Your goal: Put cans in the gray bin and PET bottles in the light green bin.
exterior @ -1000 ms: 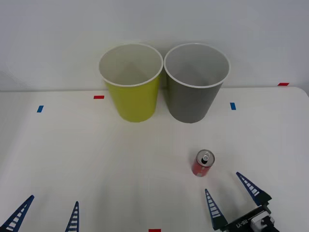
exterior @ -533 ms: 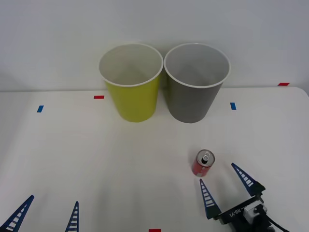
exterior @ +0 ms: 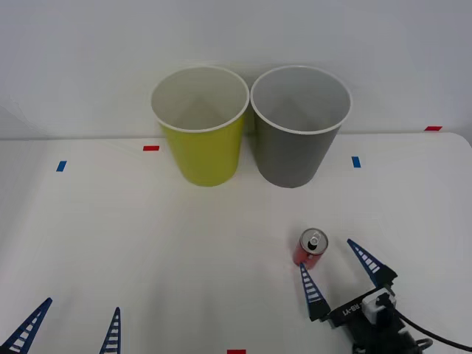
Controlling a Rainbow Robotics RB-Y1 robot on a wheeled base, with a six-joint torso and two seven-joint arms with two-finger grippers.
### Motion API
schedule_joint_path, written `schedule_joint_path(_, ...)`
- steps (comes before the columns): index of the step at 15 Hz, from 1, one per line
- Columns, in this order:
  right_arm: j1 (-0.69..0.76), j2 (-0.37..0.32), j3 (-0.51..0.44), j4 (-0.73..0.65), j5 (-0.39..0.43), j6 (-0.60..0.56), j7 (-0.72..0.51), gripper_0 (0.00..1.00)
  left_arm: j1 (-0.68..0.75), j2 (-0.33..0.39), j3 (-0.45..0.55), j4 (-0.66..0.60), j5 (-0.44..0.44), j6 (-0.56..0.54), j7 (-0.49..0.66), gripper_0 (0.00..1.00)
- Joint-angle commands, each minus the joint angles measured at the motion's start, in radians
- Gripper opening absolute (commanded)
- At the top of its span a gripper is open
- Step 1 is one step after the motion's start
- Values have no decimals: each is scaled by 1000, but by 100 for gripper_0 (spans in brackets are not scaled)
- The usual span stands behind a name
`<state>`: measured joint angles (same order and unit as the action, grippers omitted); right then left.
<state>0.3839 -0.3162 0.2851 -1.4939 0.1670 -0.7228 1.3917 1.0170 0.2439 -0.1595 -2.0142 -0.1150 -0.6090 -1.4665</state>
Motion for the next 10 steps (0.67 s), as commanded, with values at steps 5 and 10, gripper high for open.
schedule_joint_path(5, -43, 16, 26, 0, -3, 63, -3, 100, 0, 0, 0, 0, 0, 0, 0, 100)
schedule_joint_path(10, -89, 26, 31, 0, -9, 115, -7, 100, 0, 0, 0, 0, 0, 0, 0, 100)
